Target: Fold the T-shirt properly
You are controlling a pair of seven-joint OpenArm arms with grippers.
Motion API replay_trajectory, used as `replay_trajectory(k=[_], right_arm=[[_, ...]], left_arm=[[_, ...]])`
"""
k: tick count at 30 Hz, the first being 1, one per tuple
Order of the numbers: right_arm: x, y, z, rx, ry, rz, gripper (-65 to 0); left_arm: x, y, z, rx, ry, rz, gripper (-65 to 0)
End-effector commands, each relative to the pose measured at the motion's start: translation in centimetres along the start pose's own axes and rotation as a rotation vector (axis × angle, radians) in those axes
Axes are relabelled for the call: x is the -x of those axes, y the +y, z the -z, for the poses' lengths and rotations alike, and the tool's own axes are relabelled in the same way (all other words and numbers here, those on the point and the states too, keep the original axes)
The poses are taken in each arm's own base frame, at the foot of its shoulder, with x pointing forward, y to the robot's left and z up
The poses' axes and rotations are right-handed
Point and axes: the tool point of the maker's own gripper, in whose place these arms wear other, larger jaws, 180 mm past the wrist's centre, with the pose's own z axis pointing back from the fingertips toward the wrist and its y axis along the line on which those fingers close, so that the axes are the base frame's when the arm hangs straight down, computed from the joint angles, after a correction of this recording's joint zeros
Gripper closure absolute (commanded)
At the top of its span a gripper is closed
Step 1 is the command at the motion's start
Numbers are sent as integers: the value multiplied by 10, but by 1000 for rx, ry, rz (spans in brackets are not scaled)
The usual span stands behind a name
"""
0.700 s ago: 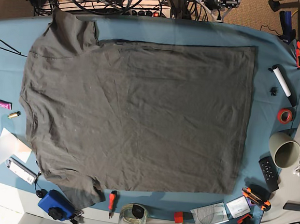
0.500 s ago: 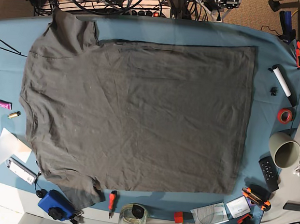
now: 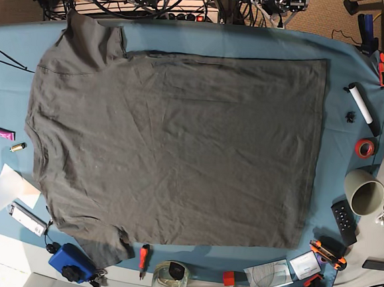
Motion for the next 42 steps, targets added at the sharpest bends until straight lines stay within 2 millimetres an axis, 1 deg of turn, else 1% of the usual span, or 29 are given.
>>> replay_trajectory(k=[1,5,7,11,13,18,21,25,28,32,34,38,42], right_arm=[[3,-5,-1,4,8,-1,-13],[13,-16,-1,21,27,0,-13],[20,-24,-2,30,37,8,-13],[38,-36,-3,34,54,80,-12],[47,-42,-5,41,56,93,-13],[64,-57,-15,69,50,61,-12],[67,-62,-25,83,8,31,-12],[66,-66,-42,100,-58,-17,-12],[62,-71,-58,152,-107,-29,-12],[63,-70,-80,203,-135,-33,-12],[67,-68,-91,225,-128,-18,-12],[74,-68,-118,247,-134,37,-12],[77,-80,-147,286,-175,85,-12]], left_arm=[[2,2,-1,-1,-2,3,0],[15,15,-5,-21,16,0,0],[22,26,-8,-36,19,-33,0],[38,48,-17,-71,26,-89,0],[49,61,-23,-92,31,-103,0],[74,88,-44,-139,22,-145,0],[83,96,-60,-116,-10,-168,0],[87,101,-83,-96,-65,-154,0],[88,105,-101,-108,-93,-112,0],[87,109,-127,-129,-131,-51,0],[85,110,-142,-137,-151,-19,0],[77,106,-169,-147,-196,43,0],[62,99,-193,-147,-251,85,0]])
